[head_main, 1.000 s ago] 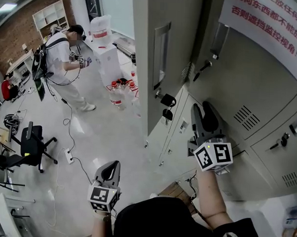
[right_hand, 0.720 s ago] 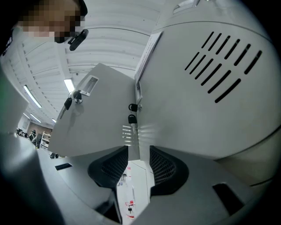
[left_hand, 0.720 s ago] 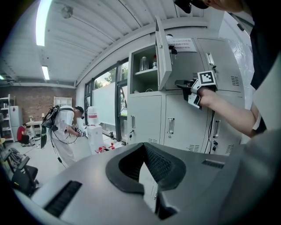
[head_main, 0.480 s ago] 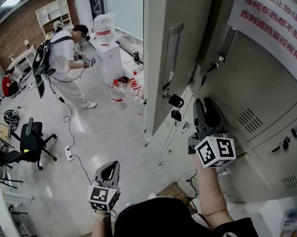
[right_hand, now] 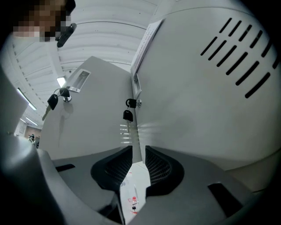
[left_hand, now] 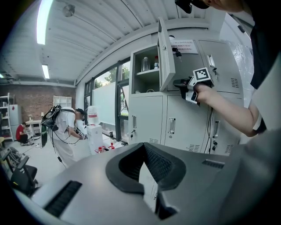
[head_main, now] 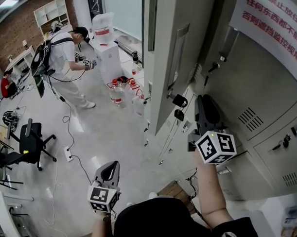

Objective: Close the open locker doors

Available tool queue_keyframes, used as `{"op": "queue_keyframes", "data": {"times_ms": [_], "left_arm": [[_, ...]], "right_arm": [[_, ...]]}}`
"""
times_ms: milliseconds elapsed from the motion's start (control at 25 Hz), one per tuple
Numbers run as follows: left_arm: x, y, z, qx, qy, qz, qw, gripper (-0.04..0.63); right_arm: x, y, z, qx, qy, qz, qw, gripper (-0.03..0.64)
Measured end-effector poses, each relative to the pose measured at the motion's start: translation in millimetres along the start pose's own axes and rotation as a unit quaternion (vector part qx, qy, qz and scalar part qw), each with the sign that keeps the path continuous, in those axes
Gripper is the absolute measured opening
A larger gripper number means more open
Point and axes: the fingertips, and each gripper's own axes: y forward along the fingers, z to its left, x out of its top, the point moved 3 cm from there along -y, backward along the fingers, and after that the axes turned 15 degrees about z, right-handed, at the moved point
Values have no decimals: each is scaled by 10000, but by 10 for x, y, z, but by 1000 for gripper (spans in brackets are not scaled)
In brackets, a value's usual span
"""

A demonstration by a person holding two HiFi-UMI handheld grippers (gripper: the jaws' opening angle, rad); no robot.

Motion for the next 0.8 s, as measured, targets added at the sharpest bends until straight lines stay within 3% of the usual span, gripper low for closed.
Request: {"op": "queue_keyframes", "data": {"times_ms": [320, 800], "left_arm": [[-3, -107, 81, -199, 133, -72, 9997, 18], [-147, -457, 295, -628, 461, -226, 9967, 18]], "right_arm": [[-156, -192, 324, 408, -175, 88, 9990, 98], [-353, -727, 1168, 859, -376, 83, 9956, 98]]}}
